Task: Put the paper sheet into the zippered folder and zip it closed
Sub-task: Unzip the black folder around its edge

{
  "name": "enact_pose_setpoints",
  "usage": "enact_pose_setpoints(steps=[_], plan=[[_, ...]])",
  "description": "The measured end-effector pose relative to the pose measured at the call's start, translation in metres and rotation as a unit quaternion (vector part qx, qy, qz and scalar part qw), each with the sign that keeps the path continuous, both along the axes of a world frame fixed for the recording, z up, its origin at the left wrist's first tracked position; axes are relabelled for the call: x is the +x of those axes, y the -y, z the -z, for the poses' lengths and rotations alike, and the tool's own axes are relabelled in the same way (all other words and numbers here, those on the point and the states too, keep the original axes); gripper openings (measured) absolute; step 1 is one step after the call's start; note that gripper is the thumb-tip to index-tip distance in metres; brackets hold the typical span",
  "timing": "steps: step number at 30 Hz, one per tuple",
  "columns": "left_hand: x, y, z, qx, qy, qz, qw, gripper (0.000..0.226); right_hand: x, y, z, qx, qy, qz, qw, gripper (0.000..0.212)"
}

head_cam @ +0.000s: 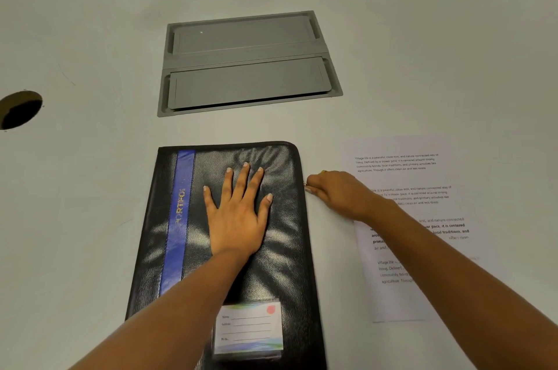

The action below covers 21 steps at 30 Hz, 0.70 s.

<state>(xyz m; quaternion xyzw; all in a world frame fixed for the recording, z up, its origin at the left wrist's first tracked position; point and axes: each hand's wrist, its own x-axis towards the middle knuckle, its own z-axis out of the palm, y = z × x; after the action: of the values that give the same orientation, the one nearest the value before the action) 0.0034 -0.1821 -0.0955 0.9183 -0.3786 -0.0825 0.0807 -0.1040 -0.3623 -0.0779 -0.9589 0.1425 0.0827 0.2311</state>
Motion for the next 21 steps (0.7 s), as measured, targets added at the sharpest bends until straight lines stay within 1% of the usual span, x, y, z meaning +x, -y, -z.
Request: enact_pose_setpoints(steps=[3,5,8,12,17,19,21], plan=[[0.0004,0.0003,0.0005,-0.002,-0.001,-0.003,1.000,0.067,-0.0010,-0.0021,0.0053,0.013,0.022,0.002,1.000,0.041],[0.0001,0.0006,0.0001,-0.006,-0.001,-0.004,1.000,0.067,-0.0012,-0.0030,0.0064,0.020,0.036,0.003,0.999,0.043],[-0.0005,0.0008,-0.0011,-0.011,-0.006,-0.006,1.000,0.069,-0.0020,-0.0042,0.0078,0.032,0.043,0.008,0.999,0.040],[-0.0002,0.0004,-0.0013,-0.006,-0.006,-0.008,1.000,0.069,-0.0033,-0.0056,0.0081,0.053,0.044,0.016,0.997,0.028],[-0.0002,0.0009,-0.0015,-0.003,-0.005,-0.008,1.000,0.069,-0.0044,-0.0055,0.0057,0.069,0.046,0.020,0.996,0.028],[-0.0002,0.0010,-0.0017,-0.003,-0.006,-0.007,1.000,0.069,-0.0054,-0.0053,0.0085,0.067,0.064,0.027,0.995,0.031],[-0.0002,0.0011,-0.0020,-0.004,-0.008,-0.005,1.000,0.070,-0.0073,-0.0078,0.0116,0.053,0.090,0.047,0.993,0.042]])
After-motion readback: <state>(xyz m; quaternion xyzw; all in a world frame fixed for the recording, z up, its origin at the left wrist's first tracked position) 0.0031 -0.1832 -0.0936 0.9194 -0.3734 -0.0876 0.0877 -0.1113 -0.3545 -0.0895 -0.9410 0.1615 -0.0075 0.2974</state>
